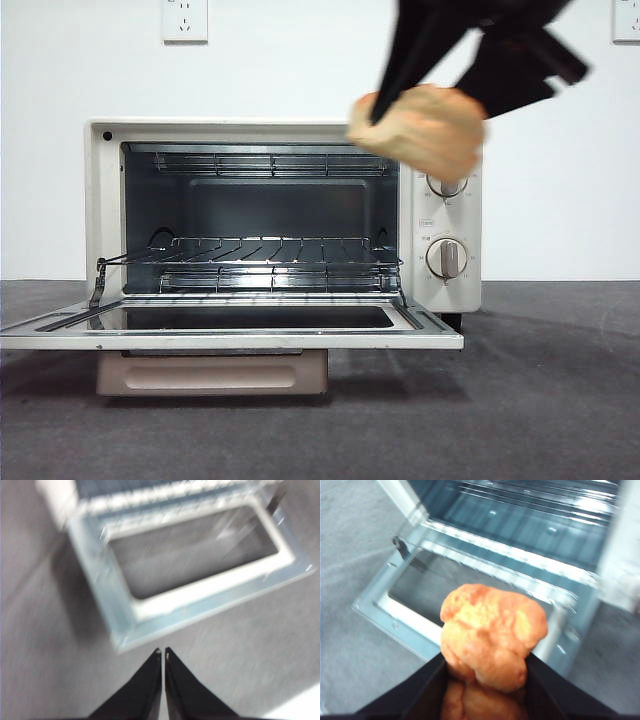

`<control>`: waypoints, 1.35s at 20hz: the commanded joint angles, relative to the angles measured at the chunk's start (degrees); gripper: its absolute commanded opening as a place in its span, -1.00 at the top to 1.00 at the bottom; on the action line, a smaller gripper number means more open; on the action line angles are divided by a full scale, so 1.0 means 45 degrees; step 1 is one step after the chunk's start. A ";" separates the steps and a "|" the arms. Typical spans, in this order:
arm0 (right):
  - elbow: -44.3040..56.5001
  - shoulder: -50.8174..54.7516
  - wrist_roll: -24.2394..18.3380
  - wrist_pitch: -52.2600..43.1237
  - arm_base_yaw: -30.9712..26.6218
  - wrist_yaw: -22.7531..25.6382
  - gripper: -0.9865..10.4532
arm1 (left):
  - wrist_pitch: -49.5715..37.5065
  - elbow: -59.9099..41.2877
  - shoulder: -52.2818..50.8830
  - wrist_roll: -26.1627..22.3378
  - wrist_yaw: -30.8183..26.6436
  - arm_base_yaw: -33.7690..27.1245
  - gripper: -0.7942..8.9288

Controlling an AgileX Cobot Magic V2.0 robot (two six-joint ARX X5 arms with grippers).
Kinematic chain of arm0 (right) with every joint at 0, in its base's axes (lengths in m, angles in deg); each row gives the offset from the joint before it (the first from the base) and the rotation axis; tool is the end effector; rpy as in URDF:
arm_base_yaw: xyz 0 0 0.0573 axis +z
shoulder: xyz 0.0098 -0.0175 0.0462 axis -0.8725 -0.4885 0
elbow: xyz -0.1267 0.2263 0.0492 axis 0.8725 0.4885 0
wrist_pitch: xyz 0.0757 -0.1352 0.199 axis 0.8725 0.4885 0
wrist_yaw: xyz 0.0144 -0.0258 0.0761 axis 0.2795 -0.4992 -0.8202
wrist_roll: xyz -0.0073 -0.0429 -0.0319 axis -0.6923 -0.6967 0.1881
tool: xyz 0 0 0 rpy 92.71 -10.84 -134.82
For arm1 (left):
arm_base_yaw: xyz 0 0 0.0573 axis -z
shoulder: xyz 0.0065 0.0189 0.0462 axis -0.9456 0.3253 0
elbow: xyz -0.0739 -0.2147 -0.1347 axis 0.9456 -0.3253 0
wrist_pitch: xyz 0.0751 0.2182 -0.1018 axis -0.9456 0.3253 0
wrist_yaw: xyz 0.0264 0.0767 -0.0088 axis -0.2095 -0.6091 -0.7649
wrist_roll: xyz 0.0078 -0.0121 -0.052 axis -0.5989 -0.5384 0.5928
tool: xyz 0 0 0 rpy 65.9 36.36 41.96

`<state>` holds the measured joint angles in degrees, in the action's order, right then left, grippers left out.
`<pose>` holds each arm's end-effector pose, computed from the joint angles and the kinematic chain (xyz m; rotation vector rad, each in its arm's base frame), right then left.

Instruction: The left arm flap open the oven, the right arm pick bread and place it into oven, the left arm flap close the oven

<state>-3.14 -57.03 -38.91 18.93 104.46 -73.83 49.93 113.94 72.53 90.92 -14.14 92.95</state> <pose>0.1786 0.1728 0.2805 0.0893 0.7650 0.6580 0.1165 -0.0517 0.2836 -0.0111 0.8810 -0.4534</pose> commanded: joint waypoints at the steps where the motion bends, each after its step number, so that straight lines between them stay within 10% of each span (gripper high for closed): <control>1: -0.1088 -0.1603 0.0126 -0.0175 0.0277 0.0010 0.49 | 0.0335 -0.0141 -0.0743 0.0044 -0.0019 -0.0053 0.80; 12: -0.4017 -0.6596 0.1064 -0.2705 0.0282 0.1904 0.49 | 0.0491 -0.0141 -0.1943 0.0039 -0.0019 -0.0049 0.80; 27: -0.4017 -0.7835 0.1506 -0.4294 0.0053 0.3400 0.32 | 0.0505 -0.0141 -0.1953 0.0034 -0.0019 -0.0049 0.80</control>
<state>-20.12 -91.09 -32.57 -0.02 104.22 -58.79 52.58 112.89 63.59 90.94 -14.12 92.62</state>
